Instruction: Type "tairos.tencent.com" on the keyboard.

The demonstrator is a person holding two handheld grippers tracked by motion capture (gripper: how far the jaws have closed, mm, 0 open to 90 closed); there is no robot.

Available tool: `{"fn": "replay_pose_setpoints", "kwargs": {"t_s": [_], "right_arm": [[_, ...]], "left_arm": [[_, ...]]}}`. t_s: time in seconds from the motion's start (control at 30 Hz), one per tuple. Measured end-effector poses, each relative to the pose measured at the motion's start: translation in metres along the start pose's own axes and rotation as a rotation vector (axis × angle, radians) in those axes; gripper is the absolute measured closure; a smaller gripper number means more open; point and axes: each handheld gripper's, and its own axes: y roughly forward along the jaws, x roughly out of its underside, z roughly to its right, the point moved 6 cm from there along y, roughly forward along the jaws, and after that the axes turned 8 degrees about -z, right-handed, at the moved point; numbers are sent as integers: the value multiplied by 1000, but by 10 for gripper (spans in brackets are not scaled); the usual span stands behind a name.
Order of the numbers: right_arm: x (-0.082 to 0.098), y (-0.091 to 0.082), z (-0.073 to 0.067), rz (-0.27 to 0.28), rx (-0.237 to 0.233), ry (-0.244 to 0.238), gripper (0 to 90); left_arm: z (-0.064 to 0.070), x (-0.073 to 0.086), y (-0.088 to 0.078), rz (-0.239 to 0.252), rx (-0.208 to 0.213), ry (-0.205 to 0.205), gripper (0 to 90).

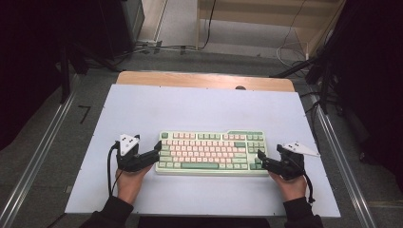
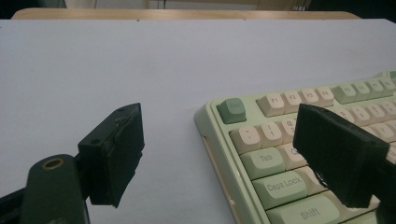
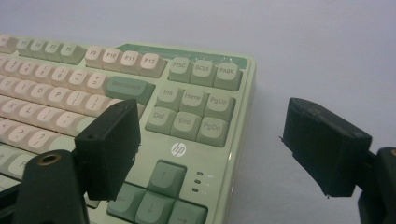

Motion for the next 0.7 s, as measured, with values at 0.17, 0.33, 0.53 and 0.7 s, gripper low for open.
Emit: {"fn": "replay_pose_setpoints", "kwargs": {"t_s": [0.17,0.33,0.53,0.7], "right_arm": [[0,0,-1,3,-1,-2,171],[0,-1,-1,0,-2,-2,171],[0,0,-1,-1,-3,-2,171],[0,0,-2,-1,-4,-5,171]], "left_arm": [[2,0,0,1,4,6,173],[5,1,2,-2,15,20,184],[11,0,3,-2,26,35,186],[20,-2,5,8,53,50,293]]}}
